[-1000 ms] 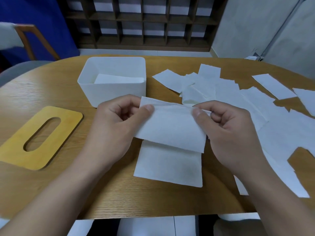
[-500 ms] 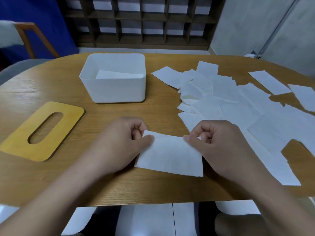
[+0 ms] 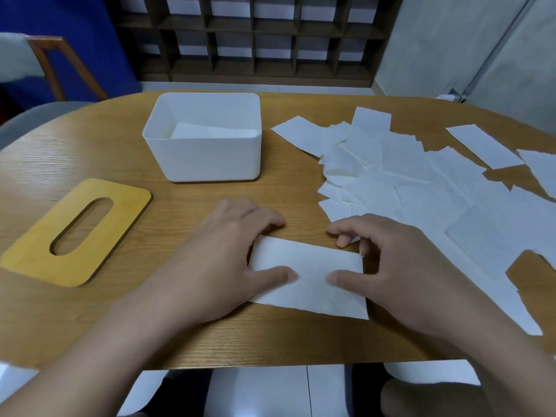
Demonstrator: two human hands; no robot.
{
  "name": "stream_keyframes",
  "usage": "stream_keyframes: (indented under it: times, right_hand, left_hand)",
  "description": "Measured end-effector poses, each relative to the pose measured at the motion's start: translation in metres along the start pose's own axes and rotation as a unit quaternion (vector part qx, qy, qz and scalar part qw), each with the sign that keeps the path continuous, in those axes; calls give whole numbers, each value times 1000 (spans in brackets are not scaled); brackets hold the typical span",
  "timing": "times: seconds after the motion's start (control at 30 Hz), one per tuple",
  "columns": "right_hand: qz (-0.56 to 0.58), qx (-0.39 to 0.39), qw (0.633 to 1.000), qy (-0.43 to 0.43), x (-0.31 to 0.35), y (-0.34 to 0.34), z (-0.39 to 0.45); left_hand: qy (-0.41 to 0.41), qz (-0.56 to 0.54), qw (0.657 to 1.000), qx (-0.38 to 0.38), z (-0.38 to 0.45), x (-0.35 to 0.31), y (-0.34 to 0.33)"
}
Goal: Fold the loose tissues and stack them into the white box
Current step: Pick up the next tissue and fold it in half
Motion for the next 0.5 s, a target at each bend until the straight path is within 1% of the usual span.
stream_keyframes:
  times: [0.1, 0.2, 0.33, 0.4, 0.43, 0.47, 0.5]
  right_hand:
    - [-9, 20, 1000, 5, 2, -3, 3]
    - [12, 33, 999, 10, 3, -5, 4]
    - [14, 39, 999, 19, 7, -8, 5]
    - [58, 25, 998, 21, 11, -5, 7]
    - [95, 6, 995, 19, 13, -2, 8]
    - [139, -21, 990, 11, 14, 0, 10]
    - [187, -52, 981, 0, 16, 1, 12]
  left_hand:
    - [17, 11, 1000, 15, 3, -2, -7]
    - [54, -42, 997, 17, 4, 0, -6]
    - [45, -83, 995, 21, 2, 0, -6]
    - [37, -151, 988, -16, 3, 1, -5]
    - [33, -209, 976, -42, 5, 3, -3]
    - [30, -284, 956, -68, 7, 4, -2]
    - [26, -368, 925, -88, 9, 5, -1]
Point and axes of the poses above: each hand's wrist, its own z-axis towards the middle knuckle, its own y-axis out of the back of the hand, x = y × z, the point moved 3 cm from there along z, towards the middle knuckle, and after that the axes turned 12 degrees about -z, right-handed, at the moved point
